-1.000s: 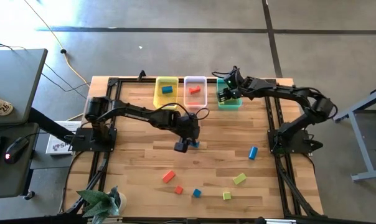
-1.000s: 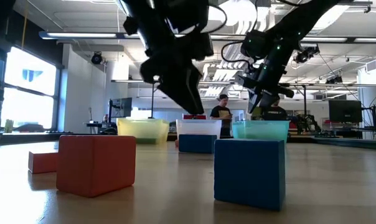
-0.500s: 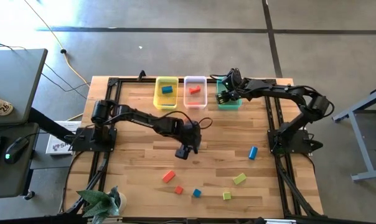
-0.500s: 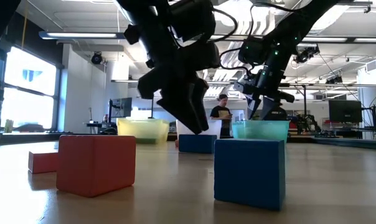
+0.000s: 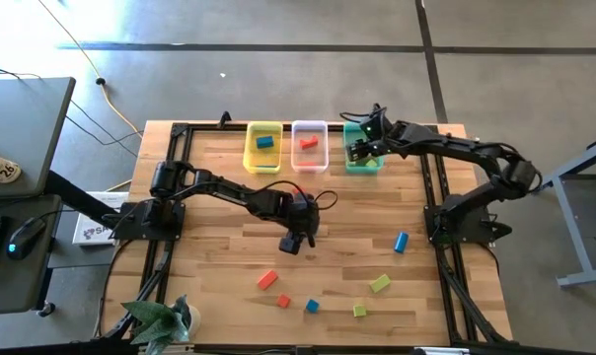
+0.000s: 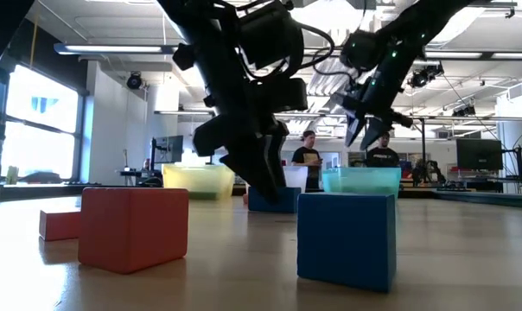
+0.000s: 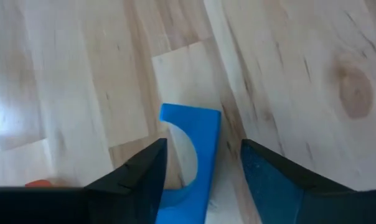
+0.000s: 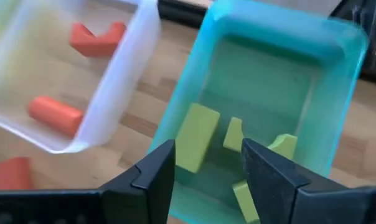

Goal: Sort & place blocks by color
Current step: Put the blue block into the yellow bin

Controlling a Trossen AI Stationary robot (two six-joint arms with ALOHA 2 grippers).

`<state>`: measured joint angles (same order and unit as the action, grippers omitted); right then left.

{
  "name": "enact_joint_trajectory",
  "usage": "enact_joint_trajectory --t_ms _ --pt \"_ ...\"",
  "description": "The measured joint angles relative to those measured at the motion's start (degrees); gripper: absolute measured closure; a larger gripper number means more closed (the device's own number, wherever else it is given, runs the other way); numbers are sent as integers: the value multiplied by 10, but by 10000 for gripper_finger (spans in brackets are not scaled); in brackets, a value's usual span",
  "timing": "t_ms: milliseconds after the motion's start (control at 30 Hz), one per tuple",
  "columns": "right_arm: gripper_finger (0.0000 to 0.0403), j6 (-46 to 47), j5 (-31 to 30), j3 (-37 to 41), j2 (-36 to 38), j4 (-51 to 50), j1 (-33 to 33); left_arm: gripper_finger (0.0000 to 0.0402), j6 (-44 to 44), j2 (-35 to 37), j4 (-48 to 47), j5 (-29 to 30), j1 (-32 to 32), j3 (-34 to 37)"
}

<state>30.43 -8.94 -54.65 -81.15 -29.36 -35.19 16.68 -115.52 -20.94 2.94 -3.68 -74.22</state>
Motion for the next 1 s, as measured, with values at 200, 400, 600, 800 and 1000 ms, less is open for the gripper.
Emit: enact_joint_trajectory --t_ms 200,400,600,800,1000 --pt "253 13 44 0 58 -8 10 314 10 0 -2 2 -1 0" --pt "259 31 65 0 99 -23 44 391 10 0 -2 -6 -1 0" --pt "259 54 66 0 131 -35 90 394 -7 10 -18 -7 -2 0" --pt "259 81 64 0 154 -49 143 396 -16 46 -41 21 -16 0" --pt "259 116 61 0 159 -60 197 398 -16 91 -82 73 -64 0"
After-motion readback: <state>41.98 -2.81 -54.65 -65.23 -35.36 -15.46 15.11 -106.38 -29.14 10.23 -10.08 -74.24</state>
